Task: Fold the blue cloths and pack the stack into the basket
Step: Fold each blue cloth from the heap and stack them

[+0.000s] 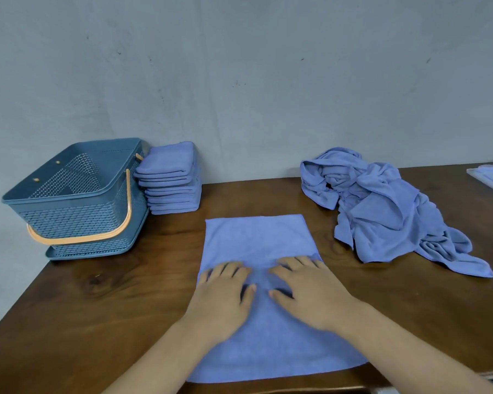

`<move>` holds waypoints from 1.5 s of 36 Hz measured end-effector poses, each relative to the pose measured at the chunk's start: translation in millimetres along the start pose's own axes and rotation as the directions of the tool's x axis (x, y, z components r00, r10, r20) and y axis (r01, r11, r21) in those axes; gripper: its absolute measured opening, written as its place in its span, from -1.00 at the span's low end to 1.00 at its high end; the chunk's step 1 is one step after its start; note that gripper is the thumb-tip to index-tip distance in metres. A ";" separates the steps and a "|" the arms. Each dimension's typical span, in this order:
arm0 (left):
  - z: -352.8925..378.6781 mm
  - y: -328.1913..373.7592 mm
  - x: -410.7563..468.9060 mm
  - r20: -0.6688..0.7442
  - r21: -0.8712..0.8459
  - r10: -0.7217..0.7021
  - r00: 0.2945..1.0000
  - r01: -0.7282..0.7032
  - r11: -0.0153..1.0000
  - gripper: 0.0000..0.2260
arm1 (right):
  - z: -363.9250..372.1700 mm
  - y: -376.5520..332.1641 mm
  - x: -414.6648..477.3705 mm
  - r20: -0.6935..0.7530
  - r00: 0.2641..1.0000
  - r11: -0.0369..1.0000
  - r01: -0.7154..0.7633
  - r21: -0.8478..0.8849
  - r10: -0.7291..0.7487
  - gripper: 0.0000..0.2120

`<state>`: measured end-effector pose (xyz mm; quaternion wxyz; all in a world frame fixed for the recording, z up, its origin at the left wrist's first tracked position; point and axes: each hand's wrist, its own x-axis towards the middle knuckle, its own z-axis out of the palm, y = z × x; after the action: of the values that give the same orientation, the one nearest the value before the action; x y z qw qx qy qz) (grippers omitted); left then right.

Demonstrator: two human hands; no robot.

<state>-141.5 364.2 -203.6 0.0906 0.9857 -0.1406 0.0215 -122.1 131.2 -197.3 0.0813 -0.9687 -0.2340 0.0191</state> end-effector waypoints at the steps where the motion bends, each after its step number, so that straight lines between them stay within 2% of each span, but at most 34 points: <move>1: -1.6 -3.7 11.8 -0.053 -0.024 0.011 0.999 -0.012 1.000 -0.42 | -3.2 3.2 10.9 -0.032 0.999 1.000 0.008 0.016 -0.007 -0.50; 4: 1.5 -18.7 55.9 -0.088 -0.112 0.035 0.995 -0.045 0.993 -0.60 | -4.7 14.3 45.9 -0.018 0.997 0.993 0.080 0.083 -0.079 -0.54; 7: 6.5 -35.3 93.8 0.004 -0.105 -0.014 1.000 0.014 0.994 -0.50 | -1.3 30.7 77.5 0.075 0.988 0.990 0.130 0.057 -0.134 -0.47; 11: 8.6 -57.3 113.1 0.107 -0.055 -0.112 0.988 0.118 0.991 -0.27 | 2.5 64.9 102.4 0.105 0.992 0.994 0.065 0.083 -0.074 -0.37; 15: 9.1 -78.1 111.6 0.121 -0.053 -0.165 0.979 0.172 0.984 -0.12 | 7.4 94.3 103.9 0.032 0.999 0.990 0.019 0.138 -0.024 -0.35; 19: 12.3 -85.4 111.0 0.097 -0.073 -0.165 0.981 0.172 0.982 -0.10 | 9.8 105.6 103.1 -0.096 0.995 0.957 0.018 0.290 0.010 -0.34; 25: 8.8 -90.6 114.4 0.104 -0.078 -0.190 0.976 0.199 0.977 -0.07 | 7.9 112.9 100.4 0.057 0.994 0.981 -0.104 0.162 0.096 -0.29; 30: 4.4 -104.6 115.6 0.119 -0.081 -0.231 0.966 0.242 0.967 -0.08 | 6.6 117.2 102.5 0.070 0.986 0.982 -0.159 0.105 0.152 -0.20; 36: 0.9 -112.0 113.6 0.134 -0.084 -0.243 0.961 0.256 0.963 -0.15 | 5.3 113.9 100.8 0.058 0.983 0.980 -0.178 0.085 0.174 -0.19; 39: 2.8 -113.2 113.0 0.044 -0.121 -0.237 0.971 0.240 0.963 -0.22 | 2.7 113.9 100.2 -0.028 0.986 0.983 -0.160 0.088 0.163 -0.30; 41: -0.2 -111.6 109.7 -0.082 -0.183 -0.189 0.979 0.172 0.968 -0.35 | -5.3 113.0 97.5 -0.160 0.985 0.991 -0.050 0.125 0.070 -0.50; 43: -9.9 -104.1 103.8 -0.163 -0.274 -0.057 0.985 0.010 0.962 -0.60 | -16.2 108.7 93.8 -0.227 0.972 0.973 0.105 0.208 -0.057 -0.71; 45: -20.2 -90.1 96.2 -0.154 -0.291 0.123 0.980 -0.164 0.943 -0.89 | -23.6 99.6 88.0 -0.165 0.974 0.949 0.192 0.250 -0.153 -0.84; 46: -23.9 -83.4 92.4 -0.130 -0.280 0.199 0.971 -0.228 0.932 -0.95 | -24.3 95.8 85.8 -0.120 0.975 0.949 0.212 0.232 -0.189 -0.90; 49: -28.9 -70.6 85.4 -0.045 -0.245 0.324 0.945 -0.325 0.913 -0.96 | -23.1 87.3 81.9 -0.022 0.972 0.958 0.234 0.164 -0.234 -0.90; 54: -22.1 -67.7 82.7 0.029 -0.183 0.332 0.943 -0.321 0.929 -0.89 | -21.6 77.4 81.0 0.064 0.973 0.962 0.206 0.180 -0.220 -0.84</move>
<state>-43.4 409.6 -187.9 0.1680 0.9369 -0.3066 -0.0055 -13.6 97.1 -188.7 0.1566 -0.9254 -0.3376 0.0710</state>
